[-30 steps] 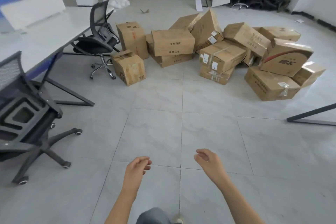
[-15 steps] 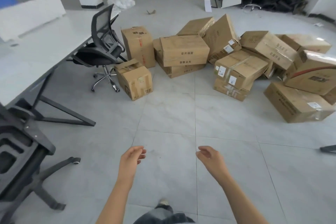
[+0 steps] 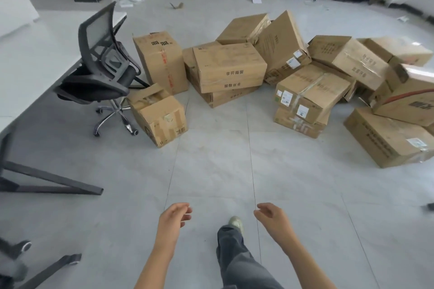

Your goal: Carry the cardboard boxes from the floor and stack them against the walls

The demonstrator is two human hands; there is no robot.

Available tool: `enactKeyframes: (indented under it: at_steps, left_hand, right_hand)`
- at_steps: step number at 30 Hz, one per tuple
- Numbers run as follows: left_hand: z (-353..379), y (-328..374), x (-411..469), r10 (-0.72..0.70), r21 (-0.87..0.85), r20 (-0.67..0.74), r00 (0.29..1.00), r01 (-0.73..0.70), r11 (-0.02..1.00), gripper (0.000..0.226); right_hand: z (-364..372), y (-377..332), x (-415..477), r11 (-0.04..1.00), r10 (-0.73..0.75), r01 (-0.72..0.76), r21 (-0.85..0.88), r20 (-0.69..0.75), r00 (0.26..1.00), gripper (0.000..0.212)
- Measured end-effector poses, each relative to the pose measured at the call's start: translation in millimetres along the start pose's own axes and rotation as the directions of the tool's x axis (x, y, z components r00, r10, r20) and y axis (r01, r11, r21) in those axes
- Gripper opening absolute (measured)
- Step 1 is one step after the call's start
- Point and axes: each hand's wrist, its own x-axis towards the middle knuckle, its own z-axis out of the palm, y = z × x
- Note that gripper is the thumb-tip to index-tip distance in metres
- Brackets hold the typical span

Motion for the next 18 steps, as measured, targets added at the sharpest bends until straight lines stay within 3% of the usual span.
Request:
enactKeyframes:
  at_steps: [9,18]
  left_hand:
    - [79,121,161,0.057,0.015,-0.02,0.998,-0.057,0.998,0.015]
    - [137,184,285,-0.023,0.026,-0.016,1.0,0.024,0.999,0.016]
  right_hand:
    - [-69,-120,196,0.989,-0.082,0.092,0.115,-0.09,0.993,0.028]
    - [-83,-157,324,0.998,0.027,-0.026,0.05,-0.011,1.0,0.028]
